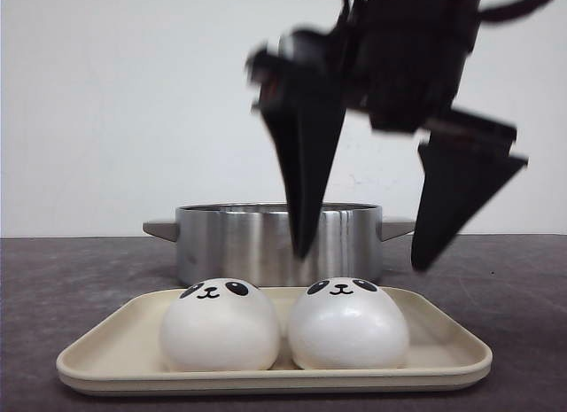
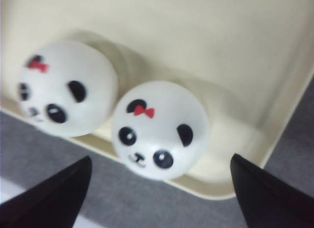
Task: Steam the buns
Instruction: 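Lower the right gripper onto the nearer panda bun and close it, then lift the bun with the right gripper and carry it over the pot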
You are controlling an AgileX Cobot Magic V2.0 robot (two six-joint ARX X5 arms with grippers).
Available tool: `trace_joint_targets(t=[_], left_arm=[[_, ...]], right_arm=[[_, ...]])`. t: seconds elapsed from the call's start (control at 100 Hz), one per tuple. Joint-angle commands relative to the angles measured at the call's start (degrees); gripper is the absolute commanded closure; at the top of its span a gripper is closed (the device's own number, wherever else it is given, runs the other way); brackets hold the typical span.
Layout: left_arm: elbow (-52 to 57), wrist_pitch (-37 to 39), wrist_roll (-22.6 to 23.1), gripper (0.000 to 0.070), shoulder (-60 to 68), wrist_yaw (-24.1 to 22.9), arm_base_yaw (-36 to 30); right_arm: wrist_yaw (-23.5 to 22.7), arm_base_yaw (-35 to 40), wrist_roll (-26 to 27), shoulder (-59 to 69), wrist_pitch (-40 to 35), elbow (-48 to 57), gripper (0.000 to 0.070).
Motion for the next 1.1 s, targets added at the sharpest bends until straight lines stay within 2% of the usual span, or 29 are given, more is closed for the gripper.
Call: trace_joint_targets(t=[0.0, 0.42, 0.46, 0.6, 0.63, 0.67, 0.9, 1.03, 1.09], left_arm=[[1.3, 0.5, 0.7, 0.0108, 0.3, -0.1, -0.3], [1.3, 0.1, 0.3, 0.0108, 0.3, -0.1, -0.3], [1.3, 0.0, 0.3, 0.0108, 0.3, -0.1, -0.3], [1.3, 0.0, 0.3, 0.0108, 0.3, -0.1, -0.3], [1.3, 0.0, 0.3, 0.0108, 0.3, -0.1, -0.3], [1.3, 0.0, 0.3, 0.0108, 0.3, -0.1, -0.3], [1.3, 0.1, 0.3, 0.0108, 0.3, -0.1, -0.3], [1.3, 0.1, 0.3, 0.0108, 0.3, -0.1, -0.3], [1.3, 0.4, 0.3, 0.0108, 0.3, -0.1, -0.3]], right_arm=[[0.3, 0.6, 1.0, 2.8, 0.6, 0.3, 0.0138], [1.3, 0.7, 1.0, 9.2, 4.9, 0.3, 0.0184], [1.4, 0.7, 1.0, 9.2, 5.1, 0.3, 0.0233], [1.5, 0.6, 0.9, 9.2, 5.1, 0.3, 0.0483], [1.5, 0.6, 0.7, 9.2, 5.1, 0.3, 0.0561], [1.6, 0.6, 0.3, 9.2, 5.1, 0.3, 0.0700], [3.1, 1.0, -1.8, 5.6, 3.4, 2.3, 0.0691], [3.2, 1.7, -2.8, -0.9, 1.1, 7.8, 0.0691], [4.7, 1.7, -3.7, -3.5, 0.3, 11.4, 0.0692]])
